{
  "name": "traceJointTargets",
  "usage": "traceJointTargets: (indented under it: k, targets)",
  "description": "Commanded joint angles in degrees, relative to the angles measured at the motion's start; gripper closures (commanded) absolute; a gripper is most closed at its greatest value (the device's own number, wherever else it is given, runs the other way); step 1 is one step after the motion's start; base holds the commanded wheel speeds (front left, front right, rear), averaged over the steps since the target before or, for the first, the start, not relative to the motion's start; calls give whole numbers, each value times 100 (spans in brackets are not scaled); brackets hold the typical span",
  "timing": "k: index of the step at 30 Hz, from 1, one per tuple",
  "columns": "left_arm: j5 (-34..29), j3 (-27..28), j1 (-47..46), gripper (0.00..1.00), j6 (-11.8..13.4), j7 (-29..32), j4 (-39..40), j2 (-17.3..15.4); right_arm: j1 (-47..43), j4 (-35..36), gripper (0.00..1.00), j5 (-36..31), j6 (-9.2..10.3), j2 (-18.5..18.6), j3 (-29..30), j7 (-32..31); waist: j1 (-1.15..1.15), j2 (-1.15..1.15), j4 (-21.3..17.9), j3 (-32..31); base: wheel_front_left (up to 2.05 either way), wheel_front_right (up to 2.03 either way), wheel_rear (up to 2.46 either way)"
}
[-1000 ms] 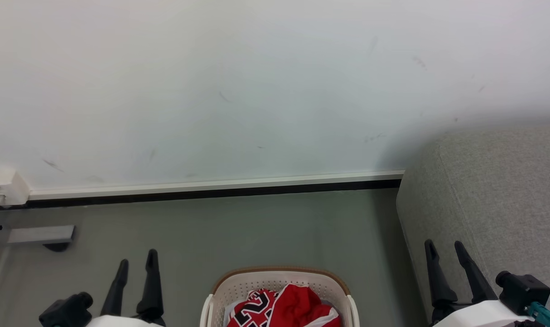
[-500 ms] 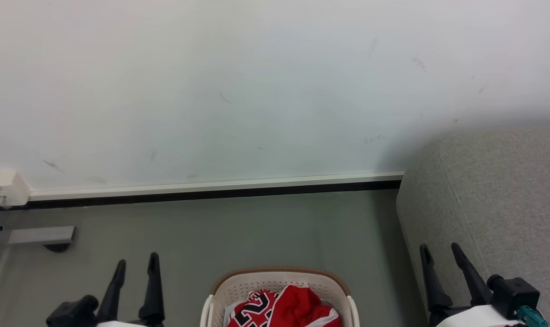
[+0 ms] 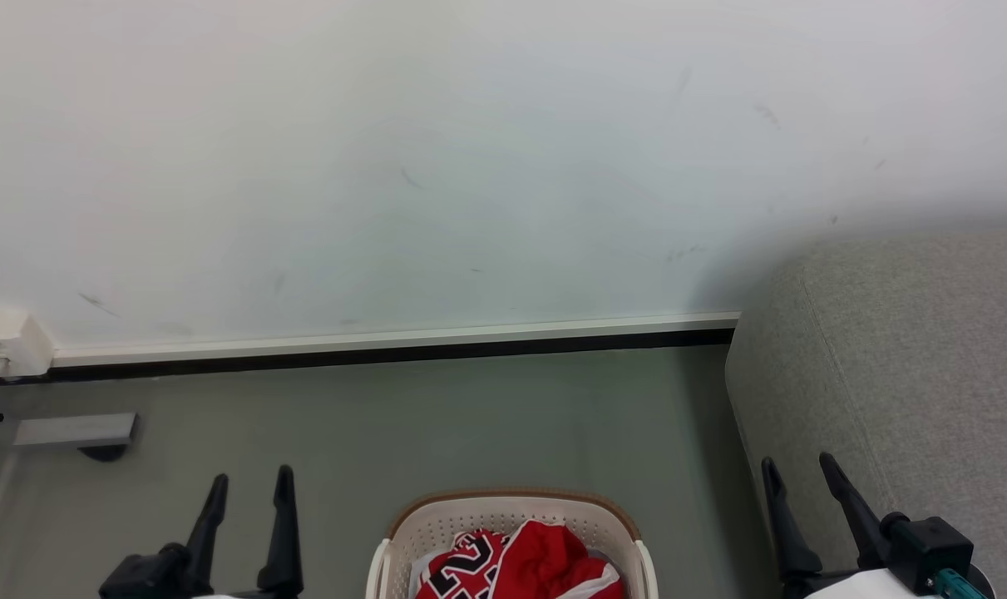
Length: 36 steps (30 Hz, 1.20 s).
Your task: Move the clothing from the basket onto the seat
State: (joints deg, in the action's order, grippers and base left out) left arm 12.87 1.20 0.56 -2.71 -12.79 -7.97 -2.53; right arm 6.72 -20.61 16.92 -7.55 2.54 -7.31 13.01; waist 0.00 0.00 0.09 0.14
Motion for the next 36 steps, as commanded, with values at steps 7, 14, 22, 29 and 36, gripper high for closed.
traceJointTargets:
  k: [7, 14, 22, 29, 36]
  targets:
    - [-367, -39, 88, 0, -75, -128, -47, -51, 16, -126, 0, -168, 11, 50, 26, 105, 0, 0, 7, 10, 0, 0, 0]
    - [-570, -48, 97, 0, -121, -201, -37, -53, 9, -184, 0, -366, 11, 53, 24, 183, 0, 0, 11, 20, 0, 0, 0]
    - [-637, -27, 117, 0, -159, -238, -46, -54, 3, -211, 0, -440, 12, 53, -13, 222, 0, 0, 8, 34, 0, 0, 0]
    - [-564, -18, 116, 0, -166, -238, -66, -54, 28, -360, 0, -291, 12, 51, -43, 214, 0, 0, -2, 42, 0, 0, 0]
    - [-552, -18, 121, 0, -148, -238, -80, -54, 75, -429, 0, -352, 12, 51, -10, 214, 0, 0, -22, 50, 0, 0, 0]
